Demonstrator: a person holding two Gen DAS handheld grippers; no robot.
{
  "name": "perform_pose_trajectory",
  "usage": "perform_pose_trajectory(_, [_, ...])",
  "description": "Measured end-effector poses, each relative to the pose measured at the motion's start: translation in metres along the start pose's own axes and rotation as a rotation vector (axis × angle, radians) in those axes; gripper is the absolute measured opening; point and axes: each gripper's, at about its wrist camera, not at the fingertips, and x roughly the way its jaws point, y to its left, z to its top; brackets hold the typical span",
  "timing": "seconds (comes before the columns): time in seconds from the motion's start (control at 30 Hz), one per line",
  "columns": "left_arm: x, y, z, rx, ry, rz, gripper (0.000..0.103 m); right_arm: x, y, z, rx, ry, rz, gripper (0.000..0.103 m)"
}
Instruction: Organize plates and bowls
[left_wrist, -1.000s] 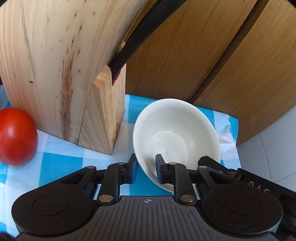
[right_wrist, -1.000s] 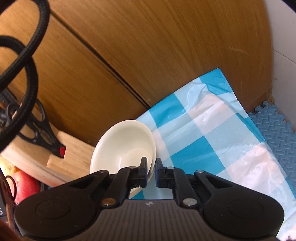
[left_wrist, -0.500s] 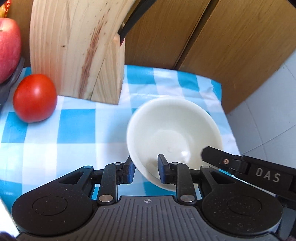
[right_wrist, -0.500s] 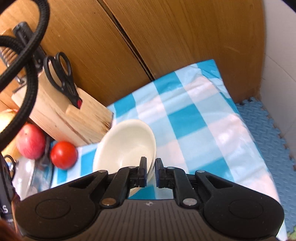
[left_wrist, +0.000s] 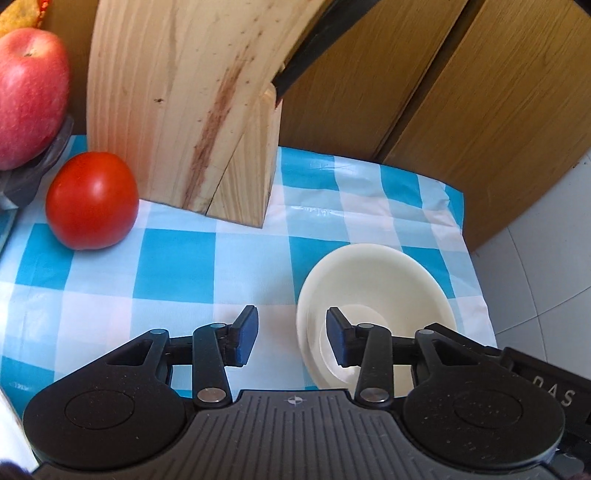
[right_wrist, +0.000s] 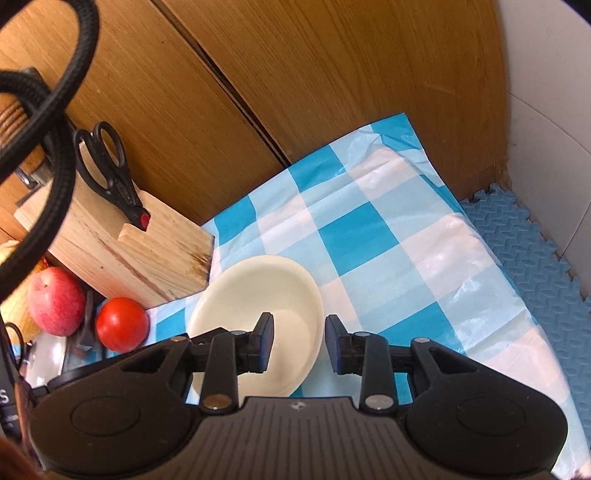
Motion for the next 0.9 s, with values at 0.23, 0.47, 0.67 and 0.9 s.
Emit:
perform_pose_trajectory(0.23, [-0.003,-0.011,-0.003,0.083,-0.005,0.034,0.026,0.000,0.005,-0.004,-0.042,0.016,-0.014,0.009])
perform_pose_trajectory(0.47, [-0.039,-0.014,-0.010,0.119,-0.069,0.041,0.024,-0.027,0.017,-0.010,-0.032,-0.018,0.014,0.009])
perform_pose_trajectory(0.67, [-0.079,-0.008,-0.018,0.118,-0.119,0.025,0.024,-0.056,0.032,-0.022,-0.036,-0.052,0.050,0.009])
perform_pose_trajectory(0.9, [-0.119,0.011,-0.036,0.108,-0.148,0.001,0.024,-0.075,0.049,-0.045,-0.062,-0.055,0.073,0.009])
